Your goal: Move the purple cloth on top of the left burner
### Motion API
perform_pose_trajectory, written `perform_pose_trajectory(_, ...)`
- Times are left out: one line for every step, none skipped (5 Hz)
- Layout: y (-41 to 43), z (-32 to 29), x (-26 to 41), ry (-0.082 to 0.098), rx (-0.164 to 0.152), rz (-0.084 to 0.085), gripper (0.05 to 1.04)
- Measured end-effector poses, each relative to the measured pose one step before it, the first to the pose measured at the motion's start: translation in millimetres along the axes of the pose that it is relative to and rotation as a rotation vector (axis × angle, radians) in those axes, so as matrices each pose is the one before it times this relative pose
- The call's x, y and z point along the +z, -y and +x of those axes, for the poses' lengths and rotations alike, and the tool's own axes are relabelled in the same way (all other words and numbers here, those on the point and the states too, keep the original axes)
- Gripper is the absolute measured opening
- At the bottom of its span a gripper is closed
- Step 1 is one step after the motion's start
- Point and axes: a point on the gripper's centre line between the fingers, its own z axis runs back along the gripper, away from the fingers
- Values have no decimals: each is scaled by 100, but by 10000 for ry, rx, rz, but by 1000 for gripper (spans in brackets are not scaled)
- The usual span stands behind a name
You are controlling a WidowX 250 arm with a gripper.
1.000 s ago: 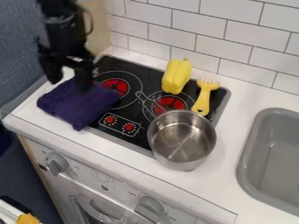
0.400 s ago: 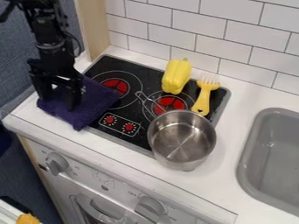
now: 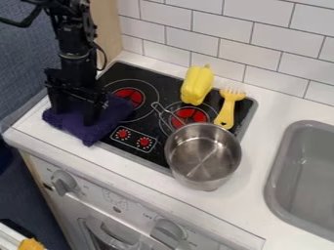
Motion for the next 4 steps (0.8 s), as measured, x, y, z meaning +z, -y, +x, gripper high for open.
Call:
perform_pose_trajectory(347,3015,307,308,479,-579,1001)
perform_pose_trajectory(1220,4539,448,616,-63,-426,1001)
perform_pose_trajectory(1429,2901,149,353,-181,-129,1001)
perform_pose_trajectory(1174,946,21,105,-107,-49,1001)
